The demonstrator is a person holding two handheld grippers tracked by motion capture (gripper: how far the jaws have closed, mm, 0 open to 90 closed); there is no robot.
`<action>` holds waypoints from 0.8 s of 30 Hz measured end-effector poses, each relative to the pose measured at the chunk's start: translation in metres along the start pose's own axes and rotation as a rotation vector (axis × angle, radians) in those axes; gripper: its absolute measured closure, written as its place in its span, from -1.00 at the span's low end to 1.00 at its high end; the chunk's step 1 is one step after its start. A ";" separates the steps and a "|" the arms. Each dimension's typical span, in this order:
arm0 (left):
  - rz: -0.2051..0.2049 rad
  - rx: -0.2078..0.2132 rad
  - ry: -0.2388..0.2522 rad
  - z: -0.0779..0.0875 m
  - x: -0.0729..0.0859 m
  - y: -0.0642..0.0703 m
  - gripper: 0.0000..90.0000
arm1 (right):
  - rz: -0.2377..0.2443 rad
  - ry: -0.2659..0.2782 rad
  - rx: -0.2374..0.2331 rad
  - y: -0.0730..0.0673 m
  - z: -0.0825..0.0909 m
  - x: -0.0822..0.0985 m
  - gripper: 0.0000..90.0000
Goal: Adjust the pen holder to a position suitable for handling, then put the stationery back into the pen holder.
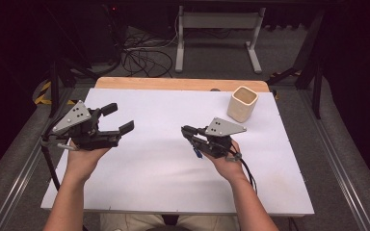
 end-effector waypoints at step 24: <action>0.010 0.078 -0.013 -0.034 0.018 0.023 -0.65 | -0.024 0.131 0.019 0.000 0.017 -0.010 0.79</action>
Point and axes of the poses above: each handheld gripper's, and its own axes: z roughly backward along the jaws, x roughly out of its underside, y roughly to its right, the point moved 1 cm from there along -z, roughly forward along the jaws, and after that the axes turned 6 degrees about -x, right-handed, at the moved point
